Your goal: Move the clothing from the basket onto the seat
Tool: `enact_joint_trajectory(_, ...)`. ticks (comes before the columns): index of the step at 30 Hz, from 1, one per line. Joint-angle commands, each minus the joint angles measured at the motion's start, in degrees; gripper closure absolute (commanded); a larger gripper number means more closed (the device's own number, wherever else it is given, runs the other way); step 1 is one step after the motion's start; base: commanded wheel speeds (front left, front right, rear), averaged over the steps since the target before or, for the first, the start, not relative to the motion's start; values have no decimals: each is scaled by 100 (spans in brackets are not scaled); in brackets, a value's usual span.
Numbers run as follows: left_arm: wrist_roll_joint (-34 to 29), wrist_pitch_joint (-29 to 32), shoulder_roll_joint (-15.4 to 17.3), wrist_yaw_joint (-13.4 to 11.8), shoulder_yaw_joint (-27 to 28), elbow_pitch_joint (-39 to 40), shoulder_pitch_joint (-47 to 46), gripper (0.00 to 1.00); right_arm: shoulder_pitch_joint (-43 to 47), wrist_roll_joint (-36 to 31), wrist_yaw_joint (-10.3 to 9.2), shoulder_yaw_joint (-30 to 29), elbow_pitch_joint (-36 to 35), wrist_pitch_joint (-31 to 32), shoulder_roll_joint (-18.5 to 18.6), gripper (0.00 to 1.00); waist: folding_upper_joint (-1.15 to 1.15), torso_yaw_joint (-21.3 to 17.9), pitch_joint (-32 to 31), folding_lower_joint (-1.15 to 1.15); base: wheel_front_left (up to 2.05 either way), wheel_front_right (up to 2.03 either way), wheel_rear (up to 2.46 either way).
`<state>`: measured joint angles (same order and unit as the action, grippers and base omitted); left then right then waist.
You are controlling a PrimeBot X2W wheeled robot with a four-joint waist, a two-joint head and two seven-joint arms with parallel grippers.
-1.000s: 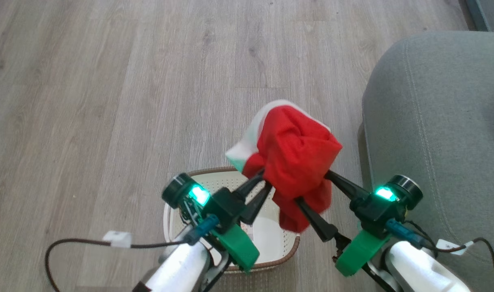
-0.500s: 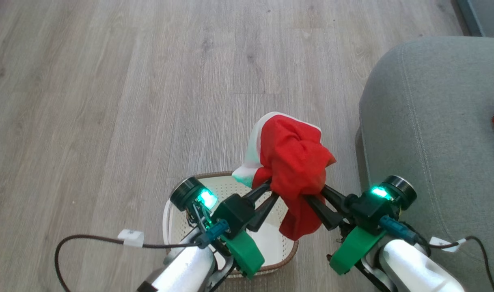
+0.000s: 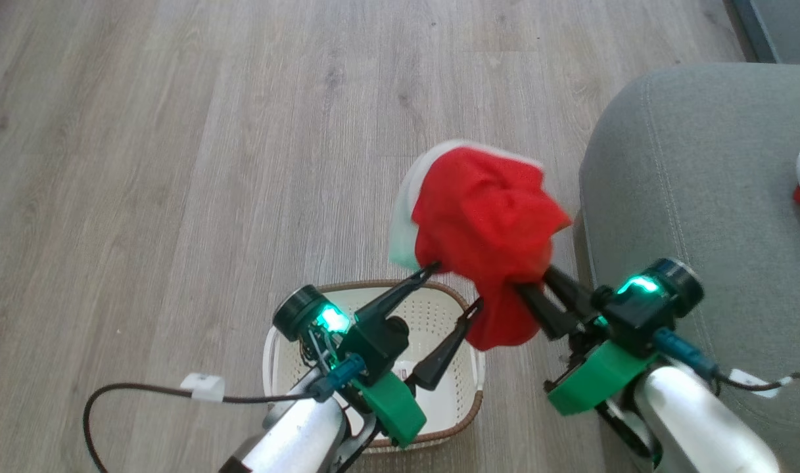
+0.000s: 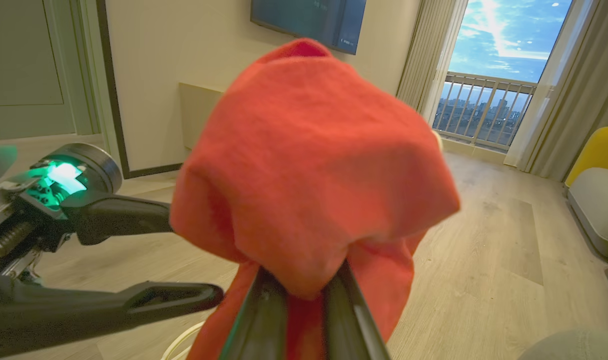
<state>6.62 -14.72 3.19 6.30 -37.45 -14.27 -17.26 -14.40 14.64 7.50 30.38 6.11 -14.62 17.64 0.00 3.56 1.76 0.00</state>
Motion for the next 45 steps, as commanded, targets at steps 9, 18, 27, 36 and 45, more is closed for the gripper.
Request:
enact_joint_trajectory(9,-23,-28,-24,-116,430,190,16,0,97,-154,-1,-683,-360,-38,-60,100,0,-30,10,0,0,0,0)
enact_joint_trajectory(18,-42,-28,-27,-92,634,57,156,0,235,-205,-1,-1503,-344,-38,-91,100,0,-63,114,0,0,0,0)
enact_joint_trajectory(27,46,-28,-30,-75,551,-3,287,0,554,-191,-1,-2171,-302,-38,-168,100,0,-71,218,0,0,0,0)
enact_joint_trajectory(36,199,-28,-31,-32,369,-99,435,0,788,-142,-1,-2546,-66,-38,-264,100,0,-110,236,0,0,0,0)
enact_joint_trajectory(45,321,-28,-31,-16,358,-185,543,0,842,-58,-1,-2778,186,-38,-380,100,0,-123,241,0,0,0,0)
